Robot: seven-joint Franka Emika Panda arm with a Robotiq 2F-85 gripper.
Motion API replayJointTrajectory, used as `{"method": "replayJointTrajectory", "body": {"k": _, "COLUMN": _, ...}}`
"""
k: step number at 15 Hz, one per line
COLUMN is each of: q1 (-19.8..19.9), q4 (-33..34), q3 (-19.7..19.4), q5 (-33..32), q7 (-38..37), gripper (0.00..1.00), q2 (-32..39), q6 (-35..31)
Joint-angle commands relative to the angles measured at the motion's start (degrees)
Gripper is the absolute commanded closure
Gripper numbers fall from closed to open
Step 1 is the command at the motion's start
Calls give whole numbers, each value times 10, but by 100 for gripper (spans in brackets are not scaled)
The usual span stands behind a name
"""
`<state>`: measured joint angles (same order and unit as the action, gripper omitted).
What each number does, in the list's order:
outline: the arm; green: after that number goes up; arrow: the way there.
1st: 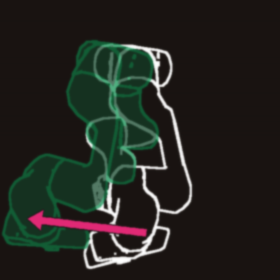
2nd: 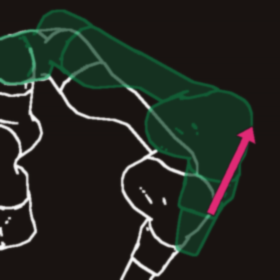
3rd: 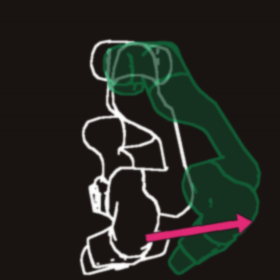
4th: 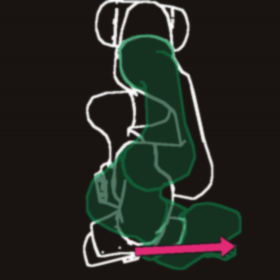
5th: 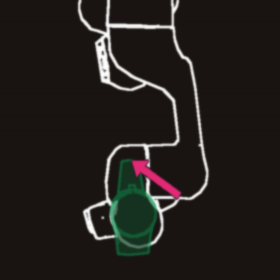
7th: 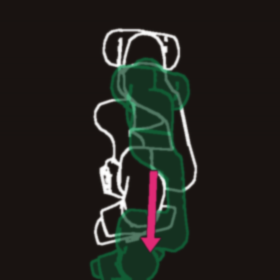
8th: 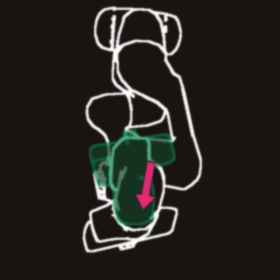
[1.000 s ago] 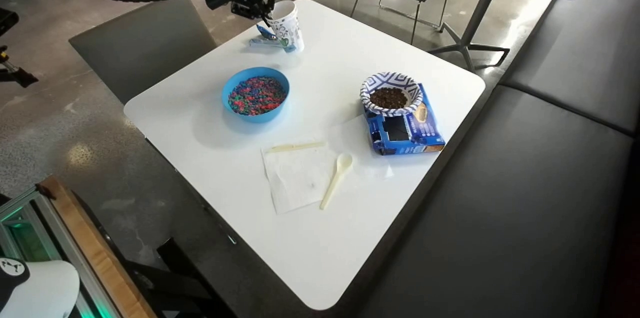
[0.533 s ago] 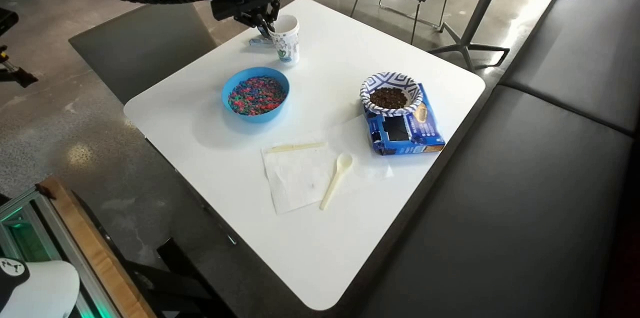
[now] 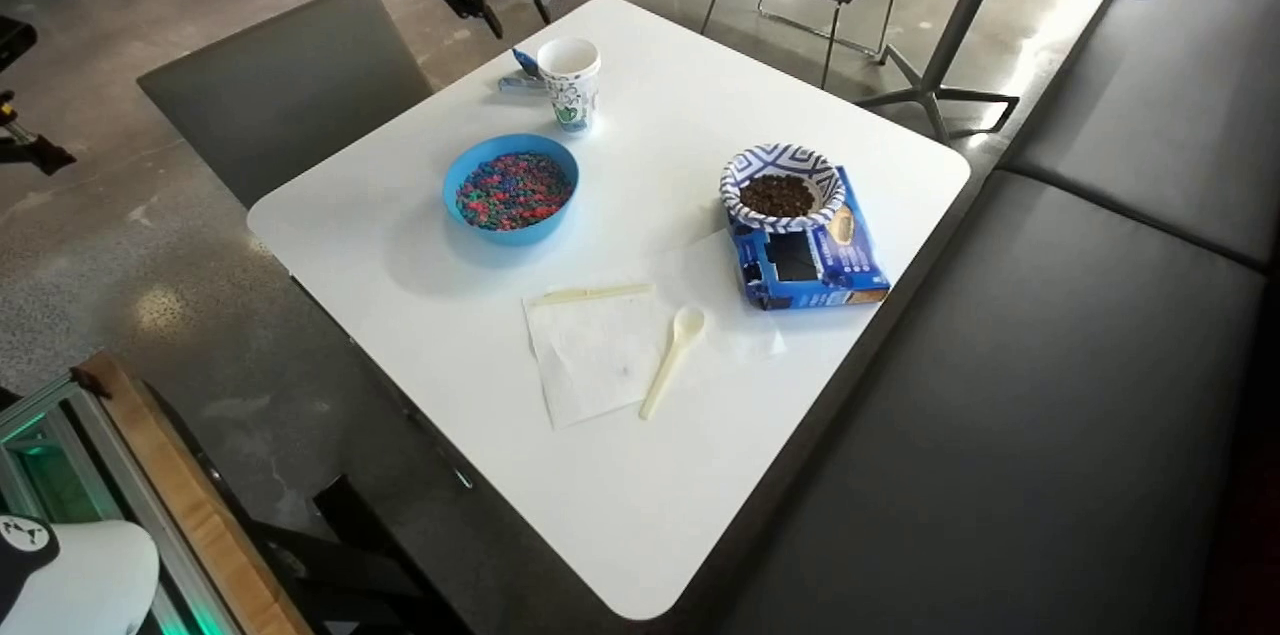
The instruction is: Pour the cereal out of the coffee cup and into the blue bowl.
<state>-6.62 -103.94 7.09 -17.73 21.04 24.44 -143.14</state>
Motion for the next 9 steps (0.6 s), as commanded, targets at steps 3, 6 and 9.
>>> {"method": "replayJointTrajectory", "body": {"k": 3, "q1": 63, "q4": -176, "q3": 69, "q5": 239, "q7": 95, "gripper": 0, "q2": -170, "q6": 58}}
{"method": "replayJointTrajectory", "body": {"k": 6, "q1": 38, "q4": -158, "q3": 40, "q5": 215, "q7": 59, "gripper": 0, "q2": -156, "q6": 64}}
{"method": "replayJointTrajectory", "body": {"k": 9, "q1": 37, "q4": -219, "q3": 24, "q5": 214, "q7": 33, "gripper": 0, "q2": -195, "q6": 64}}
